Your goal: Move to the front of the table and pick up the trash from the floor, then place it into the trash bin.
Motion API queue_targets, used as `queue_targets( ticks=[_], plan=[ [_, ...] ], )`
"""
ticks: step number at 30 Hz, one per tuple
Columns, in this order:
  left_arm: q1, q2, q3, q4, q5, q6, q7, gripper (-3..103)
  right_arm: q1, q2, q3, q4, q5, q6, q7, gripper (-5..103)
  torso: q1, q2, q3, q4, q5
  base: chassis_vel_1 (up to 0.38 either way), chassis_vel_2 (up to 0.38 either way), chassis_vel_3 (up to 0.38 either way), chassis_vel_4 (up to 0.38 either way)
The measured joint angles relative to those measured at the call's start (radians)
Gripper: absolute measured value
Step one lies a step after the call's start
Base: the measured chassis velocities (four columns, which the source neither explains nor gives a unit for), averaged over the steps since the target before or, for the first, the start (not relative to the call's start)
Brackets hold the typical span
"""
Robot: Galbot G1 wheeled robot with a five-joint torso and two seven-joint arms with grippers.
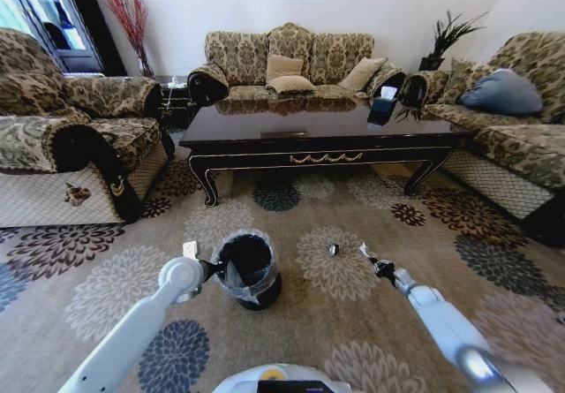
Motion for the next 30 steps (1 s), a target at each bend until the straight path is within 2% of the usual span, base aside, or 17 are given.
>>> queue_targets(
  ticks=[1, 2, 4, 5, 9, 10, 13, 18, 23, 30],
  plan=[
    [0.0, 0.0, 0.0, 0.0, 0.0, 0.0, 0.0, 0, 0.0, 0.0, 0.0, 0.0, 0.0, 0.0, 0.0, 0, 0.0, 0.0, 0.0, 0.0, 0.0, 0.0, 0.0, 0.0, 0.0],
    [-0.013, -0.009, 0.017, 0.0, -0.002, 0.0, -0.008, 0, -0.044, -0.013, 0.025, 0.072, 0.008, -0.006, 0.0, 0, 0.0, 0.0, 0.0, -0.0004, -0.0009, 0.0, 0.0, 0.0, 0.0],
    [-0.049, -0.031, 0.064, 0.014, 0.002, 0.0, -0.023, 0, -0.156, -0.038, 0.083, 0.254, 0.025, -0.017, 0.0, 0, 0.0, 0.0, 0.0, 0.0004, 0.0002, 0.0, 0.0, 0.0, 0.0],
    [-0.049, -0.031, 0.064, 0.014, 0.002, 0.0, -0.023, 0, -0.156, -0.038, 0.083, 0.254, 0.025, -0.017, 0.0, 0, 0.0, 0.0, 0.0, 0.0004, 0.0002, 0.0, 0.0, 0.0, 0.0],
    [-0.108, -0.074, 0.144, 0.055, 0.017, 0.0, -0.042, 0, -0.331, -0.066, 0.182, 0.502, 0.067, -0.038, 0.004, 0, 0.0, 0.0, 0.0, 0.0001, -0.0001, 0.0, 0.0, 0.0, 0.0],
    [-0.108, -0.074, 0.144, 0.055, 0.017, 0.0, -0.042, 0, -0.331, -0.066, 0.182, 0.502, 0.067, -0.038, 0.004, 0, 0.0, 0.0, 0.0, 0.0001, -0.0001, 0.0, 0.0, 0.0, 0.0],
    [-0.131, -0.098, 0.193, 0.079, 0.032, 0.0, -0.052, 0, -0.425, -0.079, 0.241, 0.643, 0.085, -0.048, 0.005, 0, 0.0, 0.0, 0.0, -0.0002, 0.0, 0.0, 0.0, 0.0, 0.0],
    [-0.169, -0.143, 0.263, 0.108, 0.04, 0.0, -0.078, 0, -0.538, -0.071, 0.295, 0.851, 0.08, -0.066, 0.013, 0, 0.0, 0.0, 0.0, 0.0009, -0.0003, 0.0, 0.0, 0.0, 0.0],
    [-0.21, -0.188, 0.339, 0.127, 0.043, 0.0, -0.102, 0, -0.618, -0.039, 0.298, 0.984, 0.053, -0.088, 0.019, 0, 0.0, 0.0, 0.0, 0.0, -0.0002, 0.0, 0.0, 0.0, 0.0],
    [-0.27, -0.225, 0.405, 0.138, 0.035, 0.0, -0.122, 0, -0.687, -0.013, 0.277, 1.073, 0.041, -0.106, 0.021, 0, 0.0, 0.0, 0.0, 0.0003, -0.0002, 0.0, 0.0, 0.0, 0.0]
  ],
)
